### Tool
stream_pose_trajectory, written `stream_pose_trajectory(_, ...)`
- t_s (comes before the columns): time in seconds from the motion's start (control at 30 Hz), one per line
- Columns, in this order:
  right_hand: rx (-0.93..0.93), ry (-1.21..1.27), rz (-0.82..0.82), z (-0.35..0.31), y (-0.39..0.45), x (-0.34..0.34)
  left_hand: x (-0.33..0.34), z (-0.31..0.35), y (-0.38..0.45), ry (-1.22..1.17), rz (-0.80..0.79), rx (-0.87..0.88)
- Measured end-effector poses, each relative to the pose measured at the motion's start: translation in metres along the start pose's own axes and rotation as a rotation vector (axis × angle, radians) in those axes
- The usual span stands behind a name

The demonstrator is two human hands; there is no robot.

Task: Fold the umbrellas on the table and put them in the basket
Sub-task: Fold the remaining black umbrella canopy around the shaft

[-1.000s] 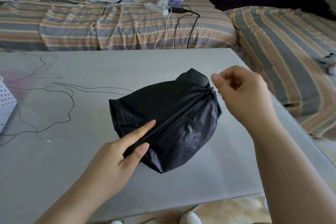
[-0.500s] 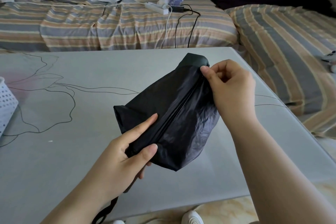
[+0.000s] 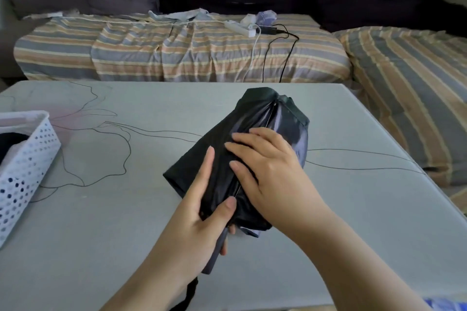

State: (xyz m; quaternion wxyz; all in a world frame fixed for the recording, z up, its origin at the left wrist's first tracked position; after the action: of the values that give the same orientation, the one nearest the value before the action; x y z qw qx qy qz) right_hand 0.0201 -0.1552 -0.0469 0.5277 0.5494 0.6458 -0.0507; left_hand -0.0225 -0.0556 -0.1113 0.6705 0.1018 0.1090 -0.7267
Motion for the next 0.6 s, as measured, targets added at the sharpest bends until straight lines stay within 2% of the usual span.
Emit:
stream_pose_trajectory(0.13, 0.006, -0.056, -0.135, 0.002, 0.006, 0.017, 0.004, 0.0, -0.006, 0.11, -0.032, 0.027)
stream_pose_trajectory(0.33, 0.036, -0.044, -0.103, 0.005, 0.01, 0.02, 0.007, 0.002, -0.006, 0.133, -0.021, 0.075)
stream_pose_trajectory(0.43, 0.161, 0.21, 0.005, 0.016, 0.014, 0.004, 0.005, -0.005, -0.003, 0.084, 0.008, 0.007)
stream_pose_trajectory(0.5, 0.279, 0.402, 0.174, 0.031, 0.007, -0.019, 0.0, -0.008, -0.002, 0.003, 0.048, -0.055)
stream_pose_trajectory(0.57, 0.341, 0.479, 0.346, 0.038, -0.007, -0.042, -0.01, -0.012, 0.002, -0.112, 0.124, -0.113)
stream_pose_trajectory(0.6, 0.378, 0.485, 0.371, 0.039, -0.014, -0.045, -0.016, -0.015, 0.005, -0.172, 0.166, -0.139)
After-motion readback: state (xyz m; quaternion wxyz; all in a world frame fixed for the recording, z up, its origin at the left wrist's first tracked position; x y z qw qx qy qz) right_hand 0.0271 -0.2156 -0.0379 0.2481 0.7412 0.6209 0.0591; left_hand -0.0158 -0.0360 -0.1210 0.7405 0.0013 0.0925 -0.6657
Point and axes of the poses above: each hand's wrist, its own y-axis towards the middle knuckle, its own x-axis out of the palm, z = x × y, the point moved 9 cm from there along y, towards the middle knuckle, and after that the axes turned 11 degrees about y, right-handed, at the moved point
